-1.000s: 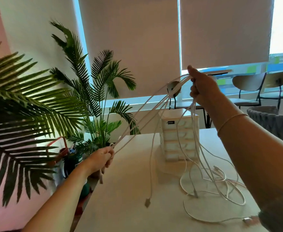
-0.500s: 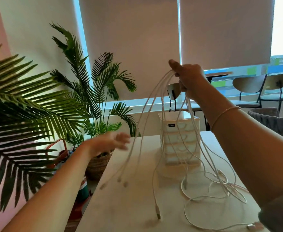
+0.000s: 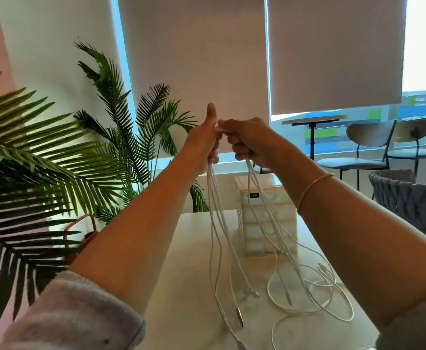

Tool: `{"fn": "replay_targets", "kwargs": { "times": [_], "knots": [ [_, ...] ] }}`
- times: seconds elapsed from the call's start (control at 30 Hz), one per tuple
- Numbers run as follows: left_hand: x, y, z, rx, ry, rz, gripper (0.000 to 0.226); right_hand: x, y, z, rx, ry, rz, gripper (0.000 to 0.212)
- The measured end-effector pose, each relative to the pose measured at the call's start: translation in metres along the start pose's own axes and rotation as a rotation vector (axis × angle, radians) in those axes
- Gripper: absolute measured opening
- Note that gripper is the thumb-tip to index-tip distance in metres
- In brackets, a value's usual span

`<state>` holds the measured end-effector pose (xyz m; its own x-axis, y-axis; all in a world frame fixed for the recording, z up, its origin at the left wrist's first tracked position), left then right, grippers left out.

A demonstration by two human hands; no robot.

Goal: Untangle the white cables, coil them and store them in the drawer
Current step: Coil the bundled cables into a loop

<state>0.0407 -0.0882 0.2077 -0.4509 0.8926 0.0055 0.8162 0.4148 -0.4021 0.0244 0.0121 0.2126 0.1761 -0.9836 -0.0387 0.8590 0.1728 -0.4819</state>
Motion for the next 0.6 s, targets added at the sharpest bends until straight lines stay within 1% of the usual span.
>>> {"fn": "replay_targets", "kwargs": {
  "times": [0.07,0.2,0.27,0.3,0.37,0.43,0.5,0.6],
  "knots": [
    [0.0,-0.003,0.001,0.026,-0.057,-0.045,0.053,-0.002,0.004,-0.01,0.045,-0.13,0.083,0.031],
    [0.006,-0.006,0.0,0.124,-0.237,-0.107,0.046,-0.008,0.011,-0.028,0.155,-0.306,0.144,0.024],
    [0.004,-0.009,0.001,0.104,-0.224,-0.143,0.051,-0.014,0.013,-0.036,0.179,-0.373,0.144,0.021],
    [-0.002,-0.011,0.001,0.076,-0.183,-0.174,0.056,-0.018,0.014,-0.041,0.179,-0.356,0.14,0.02],
    [-0.021,-0.017,-0.001,0.05,-0.111,-0.261,0.057,-0.032,0.017,-0.056,0.184,-0.27,0.146,0.019],
    [-0.047,-0.022,-0.003,0.04,-0.054,-0.344,0.049,-0.053,0.02,-0.079,0.208,-0.211,0.161,0.017],
    [-0.072,-0.025,-0.003,0.035,-0.03,-0.419,0.035,-0.08,0.025,-0.104,0.213,-0.089,0.13,0.019],
    [-0.09,-0.031,-0.001,0.041,-0.04,-0.46,0.023,-0.119,0.038,-0.135,0.222,0.239,0.025,0.033]
  ]
}}
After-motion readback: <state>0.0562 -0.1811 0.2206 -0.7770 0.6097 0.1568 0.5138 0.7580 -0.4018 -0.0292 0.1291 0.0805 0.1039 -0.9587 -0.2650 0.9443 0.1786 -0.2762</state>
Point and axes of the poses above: each hand's wrist, its own y-axis away from the middle knuckle, its own x-axis out of the palm, z = x × y, the point moved 4 cm from there along -y, towards the middle knuckle, and after that the axes turned 11 degrees about -z, right-handed, at the moved point
